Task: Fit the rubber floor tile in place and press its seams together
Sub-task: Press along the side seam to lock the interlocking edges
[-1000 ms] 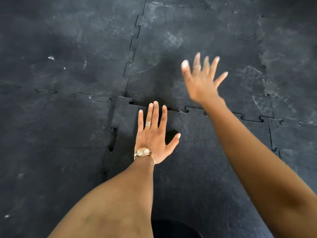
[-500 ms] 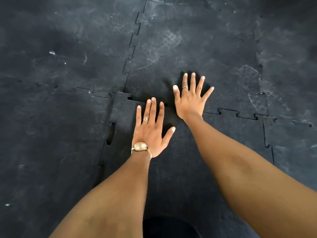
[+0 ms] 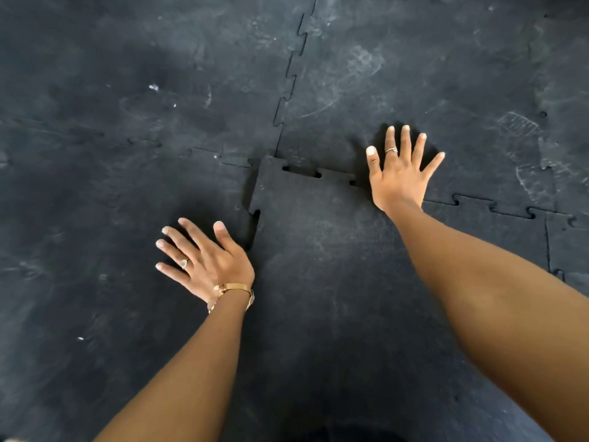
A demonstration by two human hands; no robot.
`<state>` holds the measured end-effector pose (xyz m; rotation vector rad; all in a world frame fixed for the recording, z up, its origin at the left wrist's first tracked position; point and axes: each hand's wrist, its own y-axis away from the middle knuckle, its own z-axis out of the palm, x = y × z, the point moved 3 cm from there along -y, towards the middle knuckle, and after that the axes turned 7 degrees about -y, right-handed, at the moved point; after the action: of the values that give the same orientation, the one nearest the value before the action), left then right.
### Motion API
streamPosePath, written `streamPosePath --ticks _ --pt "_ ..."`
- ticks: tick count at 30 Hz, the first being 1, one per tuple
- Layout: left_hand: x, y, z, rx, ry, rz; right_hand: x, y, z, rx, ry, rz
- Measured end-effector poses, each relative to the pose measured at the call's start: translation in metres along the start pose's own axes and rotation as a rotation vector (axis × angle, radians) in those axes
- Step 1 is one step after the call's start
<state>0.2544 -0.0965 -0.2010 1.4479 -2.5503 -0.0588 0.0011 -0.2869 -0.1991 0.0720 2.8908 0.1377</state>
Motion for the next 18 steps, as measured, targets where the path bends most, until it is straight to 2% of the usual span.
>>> streamPosePath --ticks 3,8,12,14,16,18 --pt "0.002 -0.001 0.002 0.007 -0.131 0.031 0.0 -0.002 -0.001 0.007 -0.018 0.011" --pt "0.002 -0.002 0.008 0.007 -0.143 0.035 -0.013 0.002 -0.01 0.011 0.013 0.046" --pt "0.003 -0.002 0.01 0.01 -0.139 0.029 -0.083 -0.009 -0.037 0.267 -0.384 -0.118" --pt "0.001 -0.004 0.011 0.025 -0.139 0.022 -0.114 -0.007 -0.035 0.362 -0.391 -0.209" --pt "0.0 -0.003 0.011 0.02 -0.124 0.018 -0.121 0.001 -0.005 0.215 -0.162 -0.192" --pt "0.002 -0.002 0.008 0.017 -0.152 0.031 -0.113 -0.002 0.025 0.048 -0.061 -0.094"
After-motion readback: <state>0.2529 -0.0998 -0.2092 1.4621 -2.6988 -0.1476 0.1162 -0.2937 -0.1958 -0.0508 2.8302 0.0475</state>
